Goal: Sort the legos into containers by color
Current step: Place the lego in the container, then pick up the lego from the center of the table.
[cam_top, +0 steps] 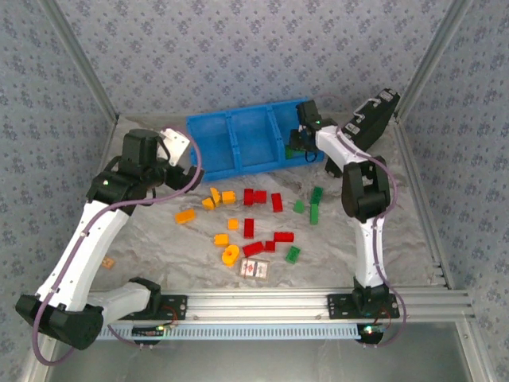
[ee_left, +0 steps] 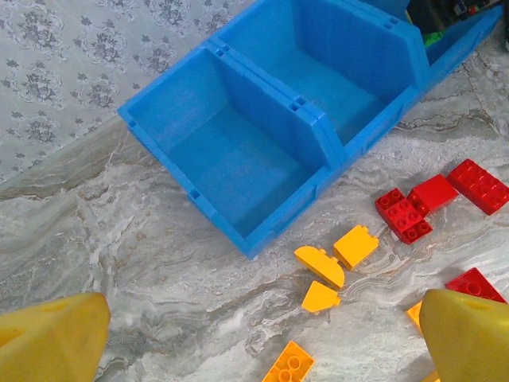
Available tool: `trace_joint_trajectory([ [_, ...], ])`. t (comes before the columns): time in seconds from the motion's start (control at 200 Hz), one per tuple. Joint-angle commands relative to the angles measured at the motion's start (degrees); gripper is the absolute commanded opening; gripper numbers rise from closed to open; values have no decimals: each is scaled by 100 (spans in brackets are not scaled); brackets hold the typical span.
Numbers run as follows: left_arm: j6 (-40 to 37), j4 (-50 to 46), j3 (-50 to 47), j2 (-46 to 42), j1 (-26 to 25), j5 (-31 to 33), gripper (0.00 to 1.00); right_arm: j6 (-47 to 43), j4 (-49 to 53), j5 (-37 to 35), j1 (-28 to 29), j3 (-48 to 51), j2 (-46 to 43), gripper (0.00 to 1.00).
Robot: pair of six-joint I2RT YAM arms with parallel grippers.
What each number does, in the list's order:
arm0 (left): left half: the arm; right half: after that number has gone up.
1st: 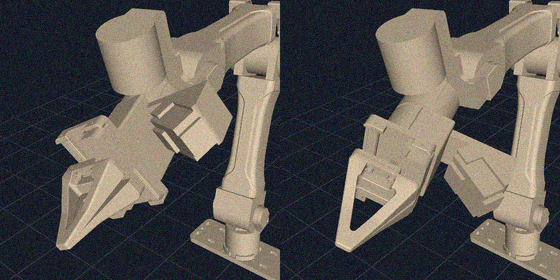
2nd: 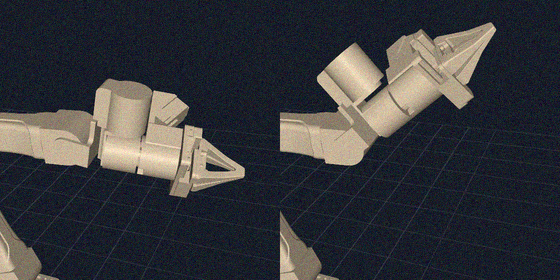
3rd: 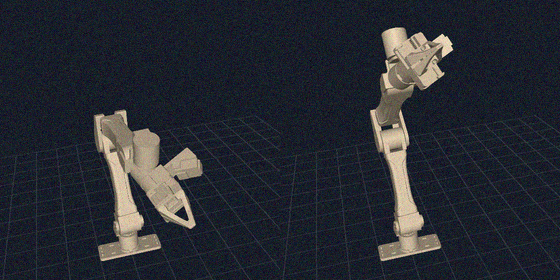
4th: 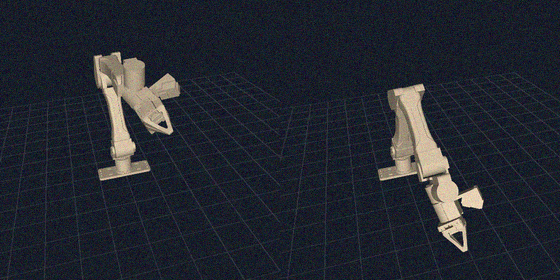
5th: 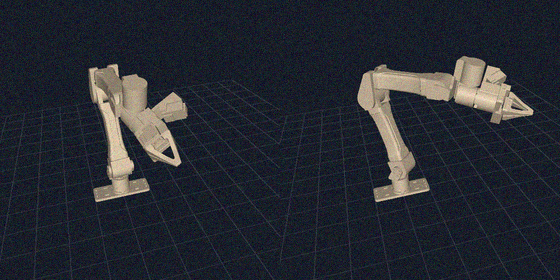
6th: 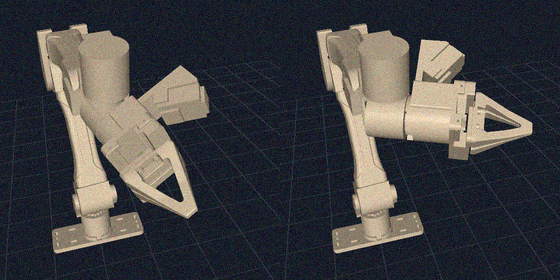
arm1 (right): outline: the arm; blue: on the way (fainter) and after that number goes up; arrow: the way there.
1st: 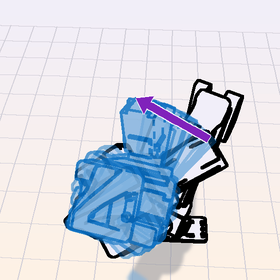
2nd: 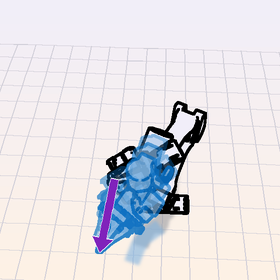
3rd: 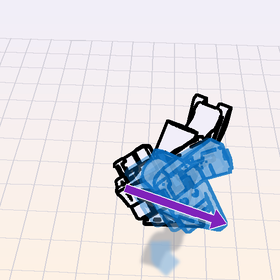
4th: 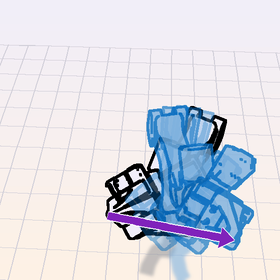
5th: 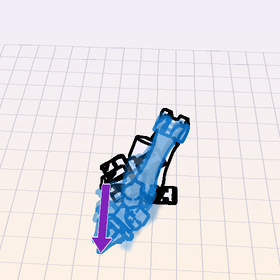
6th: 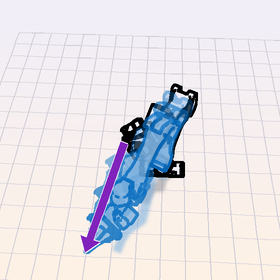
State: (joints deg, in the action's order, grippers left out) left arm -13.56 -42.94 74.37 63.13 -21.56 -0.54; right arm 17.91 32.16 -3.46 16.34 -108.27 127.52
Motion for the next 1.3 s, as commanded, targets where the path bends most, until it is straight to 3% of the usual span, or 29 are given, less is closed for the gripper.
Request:
trace_joint_trajectory([
  [0.0,-112,-62,158,-11,-41,54,100,-8,132,116,-7,-131,-104,49],
  [0.255,-79,63,0,-149,-41,-67,100,11,4,127,106,643,-848,52],
  [0.575,3,248,-281,-641,-42,-154,100,515,-53,311,551,2755,-2671,49],
  [0.725,55,301,-392,-831,-58,-287,100,797,-206,-17,1104,3929,-3532,60],
  [0.905,55,365,-577,-1078,-85,-254,100,1043,-442,-218,1495,5015,-4202,62],
  [1.295,47,540,-764,-1295,-138,-166,100,1108,-761,-547,1695,5306,-3557,64],
])
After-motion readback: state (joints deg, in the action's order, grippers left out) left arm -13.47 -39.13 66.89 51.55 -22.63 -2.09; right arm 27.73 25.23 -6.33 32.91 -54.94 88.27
